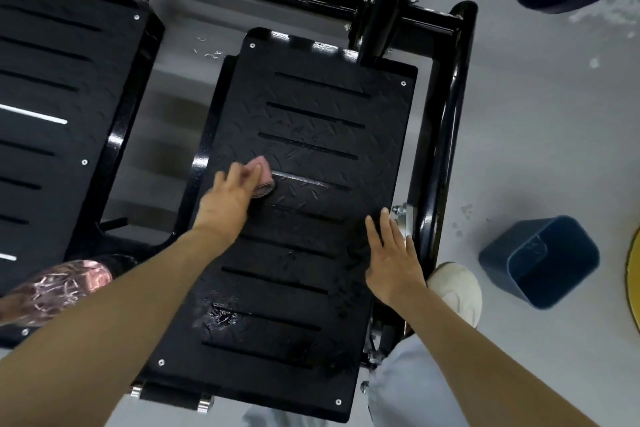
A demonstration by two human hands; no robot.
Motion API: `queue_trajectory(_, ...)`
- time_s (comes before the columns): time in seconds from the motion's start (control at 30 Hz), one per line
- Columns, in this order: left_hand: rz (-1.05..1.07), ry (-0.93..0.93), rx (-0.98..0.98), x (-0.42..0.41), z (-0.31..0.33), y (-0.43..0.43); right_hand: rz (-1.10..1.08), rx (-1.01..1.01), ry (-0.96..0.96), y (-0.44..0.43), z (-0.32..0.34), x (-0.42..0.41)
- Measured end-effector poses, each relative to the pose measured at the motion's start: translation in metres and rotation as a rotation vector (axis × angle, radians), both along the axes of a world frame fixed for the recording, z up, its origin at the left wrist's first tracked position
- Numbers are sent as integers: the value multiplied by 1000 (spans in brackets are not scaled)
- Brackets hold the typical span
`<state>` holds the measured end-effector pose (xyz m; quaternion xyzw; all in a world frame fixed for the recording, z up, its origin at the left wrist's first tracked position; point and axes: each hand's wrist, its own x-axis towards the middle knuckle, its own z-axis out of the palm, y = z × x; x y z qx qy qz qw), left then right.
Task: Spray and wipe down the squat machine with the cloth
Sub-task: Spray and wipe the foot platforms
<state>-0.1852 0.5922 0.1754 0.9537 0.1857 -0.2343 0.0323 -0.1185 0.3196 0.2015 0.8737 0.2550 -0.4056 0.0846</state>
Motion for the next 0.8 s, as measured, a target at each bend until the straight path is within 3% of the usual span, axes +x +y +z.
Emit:
queue_trajectory(0.07, 158, -21, 16, -5, -1, 4, 8, 0, -8, 4, 0, -1)
queue_trajectory(0.17, 208, -26, -34, -5, -2, -30, -8, 25, -13, 15, -1, -2)
queue_trajectory(0.3, -162, 5, -124, -7, -1, -63, -100, 38, 6, 30, -4, -5)
queue_trajectory(0.4, -329, 35, -39, -12, -3, -31, -159, 17, 27, 36, -6, -8)
queue_trajectory(0.5, -18, 13, 53, -20, -1, 18, -137, 5, 21, 32, -8, -10)
queue_trajectory(0.6, 252, -23, 8, -26, 1, 47, -107, 5, 9, 28, -8, -11)
queue_trajectory(0.7, 262, -33, -28, -28, 3, 39, -98, 13, -2, 28, -6, -11)
queue_trajectory(0.8, 80, -13, -50, -35, 4, 6, -112, 14, -14, 30, -6, -12)
